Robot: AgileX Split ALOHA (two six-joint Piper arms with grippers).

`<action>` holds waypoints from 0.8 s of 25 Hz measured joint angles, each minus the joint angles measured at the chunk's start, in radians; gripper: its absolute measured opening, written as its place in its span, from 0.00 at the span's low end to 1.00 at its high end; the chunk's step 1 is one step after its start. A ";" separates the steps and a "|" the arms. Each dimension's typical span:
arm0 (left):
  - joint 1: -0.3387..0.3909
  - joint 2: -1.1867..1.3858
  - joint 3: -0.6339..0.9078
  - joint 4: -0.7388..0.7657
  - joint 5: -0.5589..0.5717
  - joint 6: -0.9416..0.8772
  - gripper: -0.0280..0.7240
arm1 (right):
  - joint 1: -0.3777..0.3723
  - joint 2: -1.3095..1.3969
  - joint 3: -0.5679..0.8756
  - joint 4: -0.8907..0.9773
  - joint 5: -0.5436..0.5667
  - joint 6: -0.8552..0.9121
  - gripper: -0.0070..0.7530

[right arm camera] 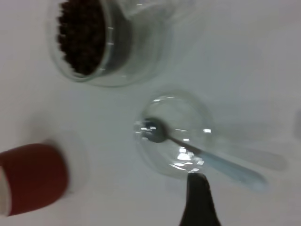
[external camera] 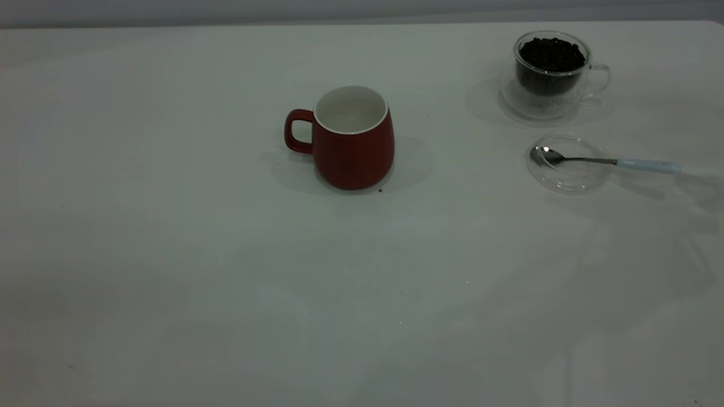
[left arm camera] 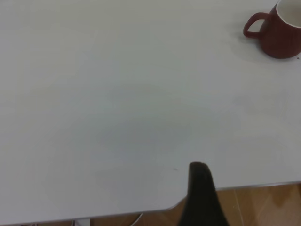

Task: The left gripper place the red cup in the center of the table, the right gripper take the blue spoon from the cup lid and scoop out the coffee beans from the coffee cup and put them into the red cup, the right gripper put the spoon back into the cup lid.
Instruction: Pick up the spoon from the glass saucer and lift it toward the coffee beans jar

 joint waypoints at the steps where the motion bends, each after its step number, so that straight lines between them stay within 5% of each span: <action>1: 0.000 0.000 0.000 0.000 0.000 0.000 0.82 | 0.000 0.006 0.001 0.025 0.013 -0.019 0.77; 11: 0.000 0.000 0.000 0.000 0.000 0.000 0.82 | 0.000 0.024 0.163 0.316 -0.006 -0.287 0.77; 20: 0.000 0.000 0.000 0.000 0.001 0.000 0.82 | -0.005 0.210 0.161 0.494 0.070 -0.450 0.77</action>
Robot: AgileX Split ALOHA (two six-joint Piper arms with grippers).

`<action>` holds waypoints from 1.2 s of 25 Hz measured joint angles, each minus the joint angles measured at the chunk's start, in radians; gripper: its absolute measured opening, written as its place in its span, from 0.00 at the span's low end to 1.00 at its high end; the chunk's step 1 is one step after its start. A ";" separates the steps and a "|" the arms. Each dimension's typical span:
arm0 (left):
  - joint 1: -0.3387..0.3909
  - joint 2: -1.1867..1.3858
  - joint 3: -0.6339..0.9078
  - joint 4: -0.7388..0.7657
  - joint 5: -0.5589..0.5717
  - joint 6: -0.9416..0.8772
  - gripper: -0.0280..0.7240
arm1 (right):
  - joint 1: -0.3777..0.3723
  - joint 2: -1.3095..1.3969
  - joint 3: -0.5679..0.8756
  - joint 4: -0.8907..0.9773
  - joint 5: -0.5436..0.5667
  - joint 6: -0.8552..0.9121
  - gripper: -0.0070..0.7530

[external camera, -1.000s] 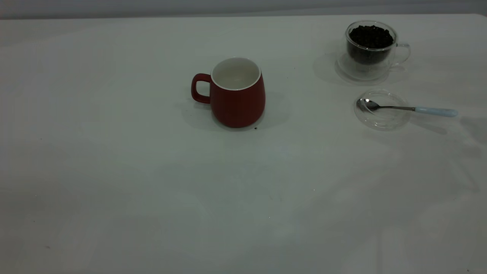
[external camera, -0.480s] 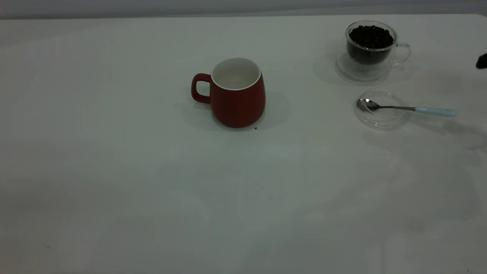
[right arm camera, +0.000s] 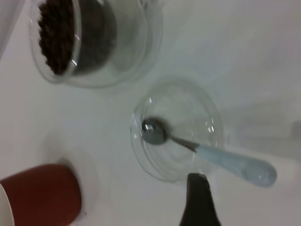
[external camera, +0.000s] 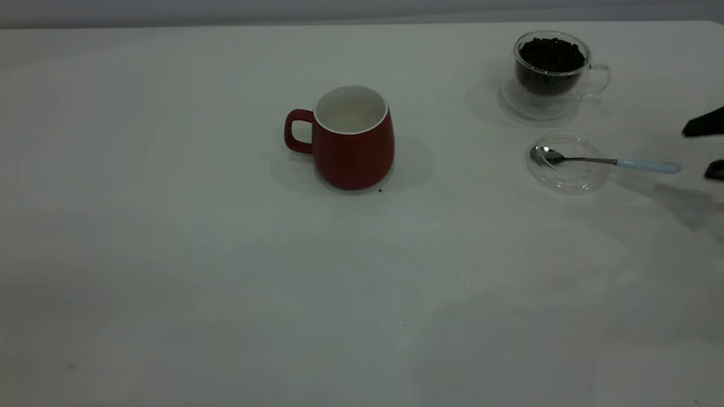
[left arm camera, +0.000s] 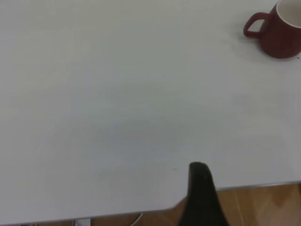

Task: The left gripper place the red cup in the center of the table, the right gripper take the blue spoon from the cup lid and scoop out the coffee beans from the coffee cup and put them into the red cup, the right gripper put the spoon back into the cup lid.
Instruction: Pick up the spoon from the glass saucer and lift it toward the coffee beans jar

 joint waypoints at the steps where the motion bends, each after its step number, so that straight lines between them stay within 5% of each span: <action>1: 0.000 0.000 0.000 0.000 0.000 0.000 0.82 | 0.000 0.018 -0.006 0.002 0.002 -0.005 0.77; 16: 0.000 0.000 0.000 0.000 0.000 0.000 0.82 | 0.003 0.191 -0.148 0.000 0.153 -0.029 0.77; 30: 0.000 0.000 0.000 0.000 -0.001 0.000 0.82 | 0.060 0.261 -0.233 -0.070 0.182 -0.013 0.77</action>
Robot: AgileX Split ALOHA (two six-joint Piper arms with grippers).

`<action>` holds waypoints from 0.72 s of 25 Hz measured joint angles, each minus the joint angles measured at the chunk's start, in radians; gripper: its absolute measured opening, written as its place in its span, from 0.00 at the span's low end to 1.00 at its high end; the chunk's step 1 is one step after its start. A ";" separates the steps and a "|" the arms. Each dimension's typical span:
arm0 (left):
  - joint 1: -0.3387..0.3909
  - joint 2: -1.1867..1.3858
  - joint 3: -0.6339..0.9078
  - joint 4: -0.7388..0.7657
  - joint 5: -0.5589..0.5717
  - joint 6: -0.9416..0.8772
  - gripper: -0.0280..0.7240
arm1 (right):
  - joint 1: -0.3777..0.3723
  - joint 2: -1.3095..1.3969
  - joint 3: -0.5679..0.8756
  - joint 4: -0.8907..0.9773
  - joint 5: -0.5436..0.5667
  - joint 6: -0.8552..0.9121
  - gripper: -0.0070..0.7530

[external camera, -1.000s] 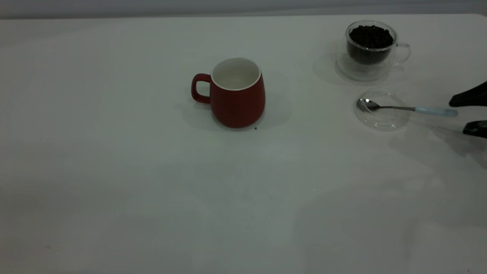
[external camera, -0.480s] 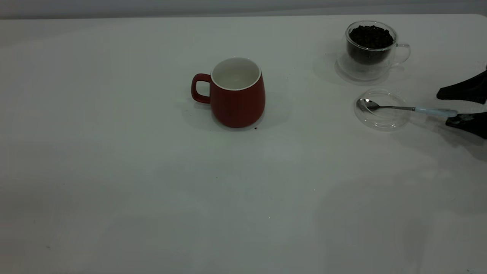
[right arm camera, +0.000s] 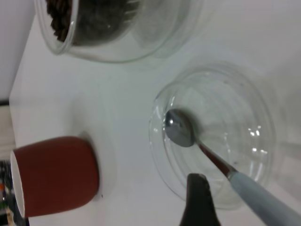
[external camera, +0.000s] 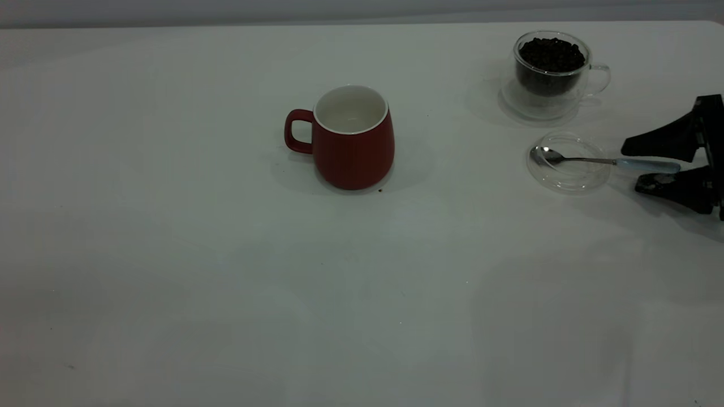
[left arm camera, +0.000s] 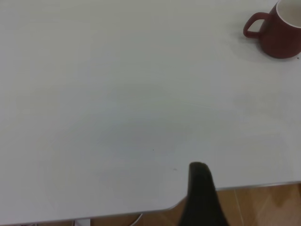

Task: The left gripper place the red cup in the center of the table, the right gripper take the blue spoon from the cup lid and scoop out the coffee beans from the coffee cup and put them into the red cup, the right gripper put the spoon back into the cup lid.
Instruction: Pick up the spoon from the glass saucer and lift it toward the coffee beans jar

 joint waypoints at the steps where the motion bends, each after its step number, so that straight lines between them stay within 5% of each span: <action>1: 0.000 0.000 0.000 0.000 0.000 0.000 0.82 | 0.000 0.001 -0.003 -0.011 0.002 0.006 0.77; 18: 0.000 0.000 0.000 0.000 0.000 0.000 0.82 | 0.000 0.007 -0.006 -0.045 0.016 0.021 0.68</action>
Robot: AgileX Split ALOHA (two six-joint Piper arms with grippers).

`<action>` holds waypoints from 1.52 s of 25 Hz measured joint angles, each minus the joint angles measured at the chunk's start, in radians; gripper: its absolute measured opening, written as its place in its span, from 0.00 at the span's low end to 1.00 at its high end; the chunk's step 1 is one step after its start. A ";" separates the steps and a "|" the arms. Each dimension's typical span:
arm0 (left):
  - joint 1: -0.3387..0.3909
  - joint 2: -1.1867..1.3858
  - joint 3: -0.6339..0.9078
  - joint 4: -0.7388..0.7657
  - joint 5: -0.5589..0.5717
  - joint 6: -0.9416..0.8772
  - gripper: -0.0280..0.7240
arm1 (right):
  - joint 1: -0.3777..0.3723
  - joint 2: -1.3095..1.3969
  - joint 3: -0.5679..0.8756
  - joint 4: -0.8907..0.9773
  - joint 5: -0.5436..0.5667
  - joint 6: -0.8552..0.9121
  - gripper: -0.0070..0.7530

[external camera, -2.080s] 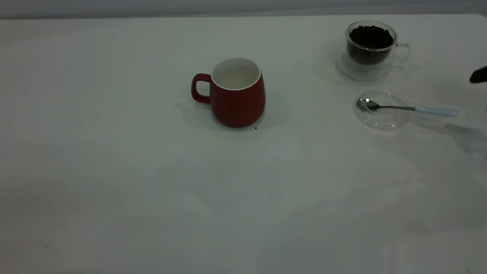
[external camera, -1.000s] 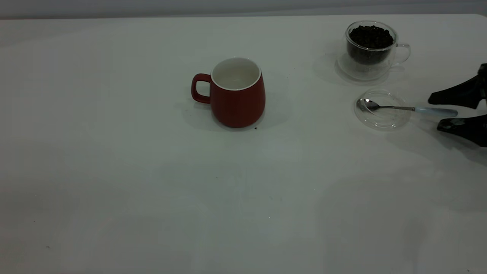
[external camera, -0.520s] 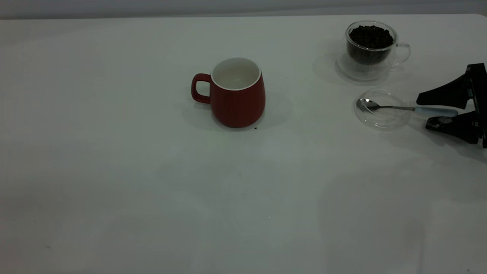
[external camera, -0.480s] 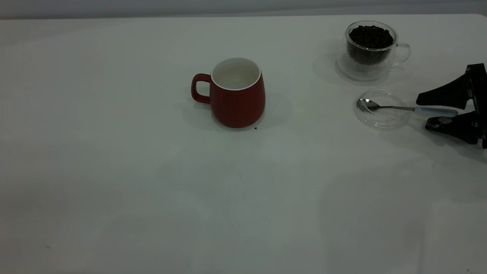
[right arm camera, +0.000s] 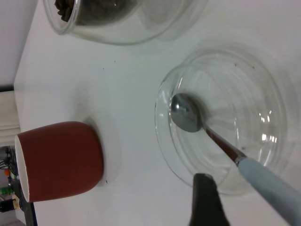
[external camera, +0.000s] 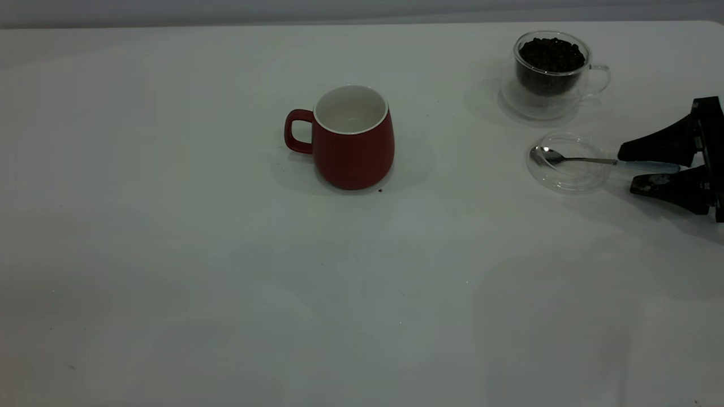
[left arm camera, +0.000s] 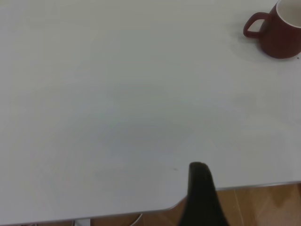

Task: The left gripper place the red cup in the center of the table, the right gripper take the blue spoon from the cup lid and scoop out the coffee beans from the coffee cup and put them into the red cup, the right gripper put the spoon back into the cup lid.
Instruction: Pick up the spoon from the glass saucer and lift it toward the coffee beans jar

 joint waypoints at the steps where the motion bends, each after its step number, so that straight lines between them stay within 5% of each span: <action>1: 0.000 0.000 0.000 0.000 0.000 0.000 0.82 | 0.000 0.000 0.000 0.000 0.000 0.000 0.67; 25: 0.000 0.000 0.000 0.000 0.001 0.000 0.82 | 0.000 0.000 0.001 -0.001 0.045 0.001 0.16; 38: 0.000 0.000 0.000 0.000 0.001 0.000 0.82 | 0.000 -0.082 0.001 -0.153 0.053 0.126 0.14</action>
